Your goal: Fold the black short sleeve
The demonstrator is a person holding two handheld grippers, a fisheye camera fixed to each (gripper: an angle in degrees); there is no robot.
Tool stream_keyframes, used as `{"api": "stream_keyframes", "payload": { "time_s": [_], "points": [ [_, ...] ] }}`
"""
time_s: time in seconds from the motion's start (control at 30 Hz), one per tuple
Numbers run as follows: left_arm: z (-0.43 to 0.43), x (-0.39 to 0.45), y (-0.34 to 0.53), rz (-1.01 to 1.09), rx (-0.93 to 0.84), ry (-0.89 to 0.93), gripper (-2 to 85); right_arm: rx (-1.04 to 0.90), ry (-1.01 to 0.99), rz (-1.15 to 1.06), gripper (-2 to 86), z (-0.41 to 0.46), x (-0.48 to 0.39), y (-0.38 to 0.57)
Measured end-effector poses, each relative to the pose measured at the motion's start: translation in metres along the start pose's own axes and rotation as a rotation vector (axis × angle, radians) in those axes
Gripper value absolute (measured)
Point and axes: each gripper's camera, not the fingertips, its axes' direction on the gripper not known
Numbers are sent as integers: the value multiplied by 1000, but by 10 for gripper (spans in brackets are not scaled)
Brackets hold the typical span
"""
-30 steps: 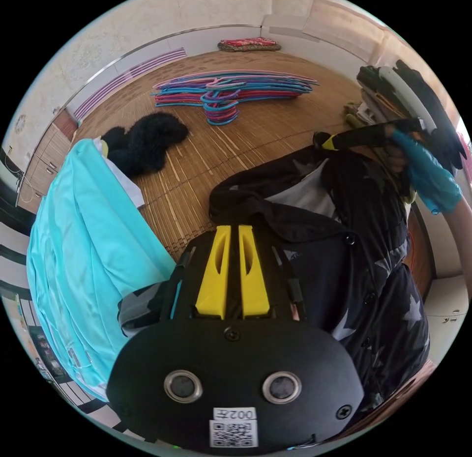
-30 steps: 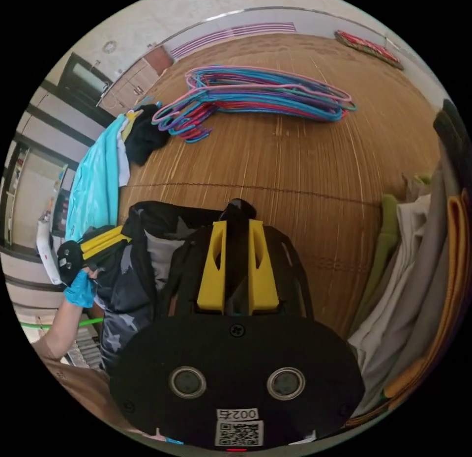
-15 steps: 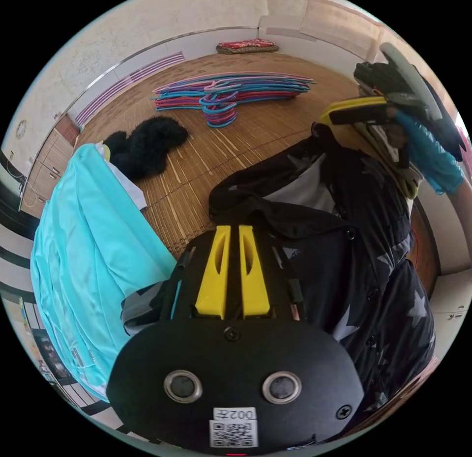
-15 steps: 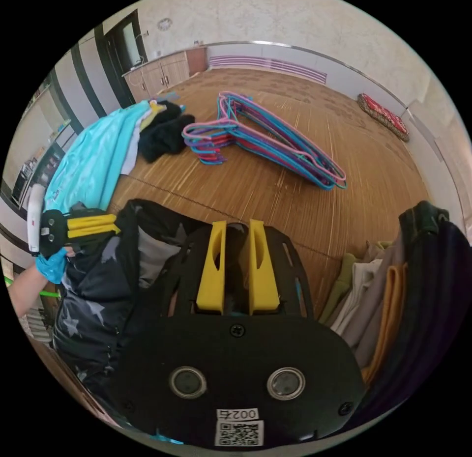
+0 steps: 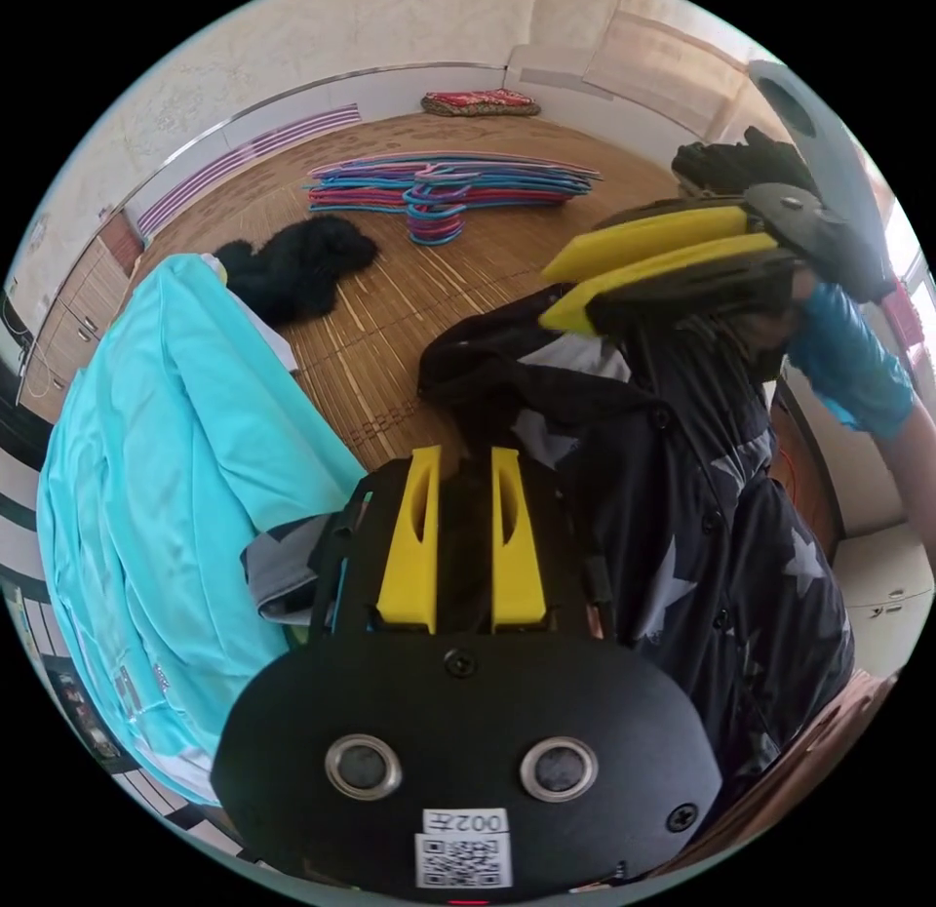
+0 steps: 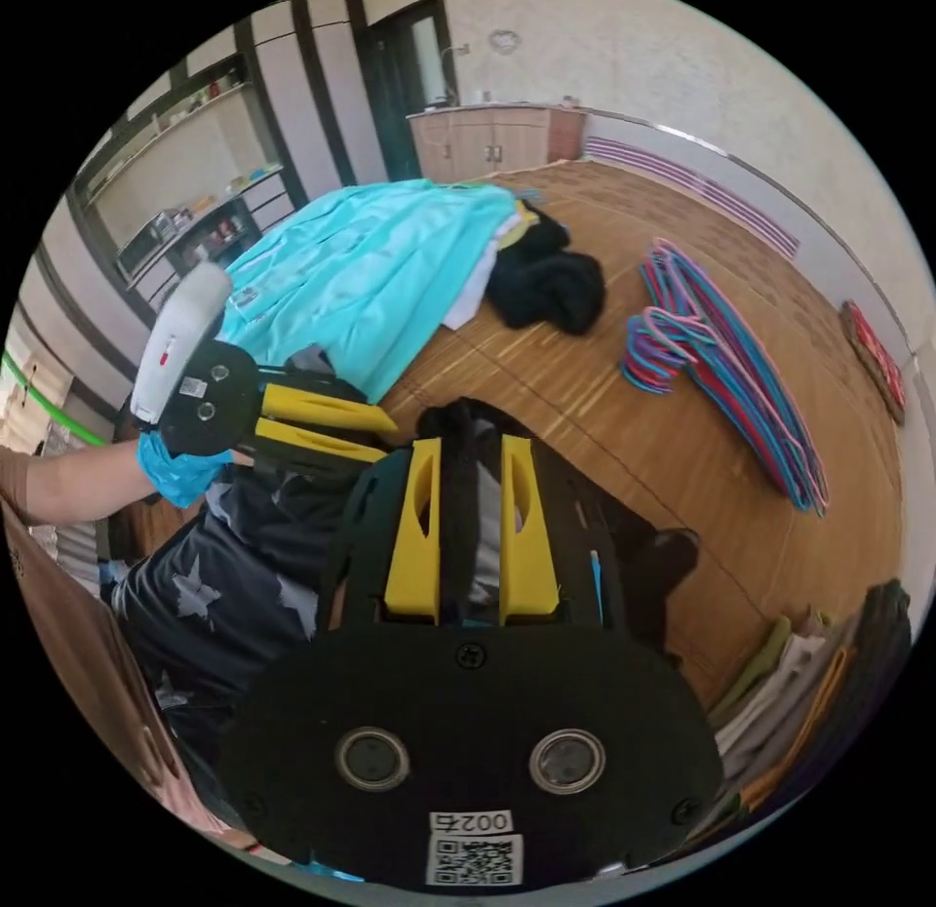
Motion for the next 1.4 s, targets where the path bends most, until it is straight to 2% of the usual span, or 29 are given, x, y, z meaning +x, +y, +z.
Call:
{"api": "stream_keyframes", "payload": {
  "time_s": [0.13,0.27,0.37,0.5,0.73,0.9,1.1,1.4],
  "points": [
    [8,-4,9,-32,17,24,24,-20,-7,-37,95,37,-29,-12],
    [13,-13,22,-80,65,82,12,-18,125,6,59,59,-41,-14],
    [15,-14,26,-79,64,81,11,36,153,46,15,52,-38,-17],
    [17,-12,32,-68,67,64,10,114,190,128,0,35,-20,-19],
    [20,-10,39,-66,71,54,9,20,75,370,33,40,44,-15],
    [20,-7,44,-63,71,46,9,55,82,307,84,33,36,-22],
    [19,0,47,-37,72,39,-6,10,28,75,131,45,5,-50],
    [9,19,53,33,107,-38,-14,-88,106,18,54,76,1,-71]
  ]
}}
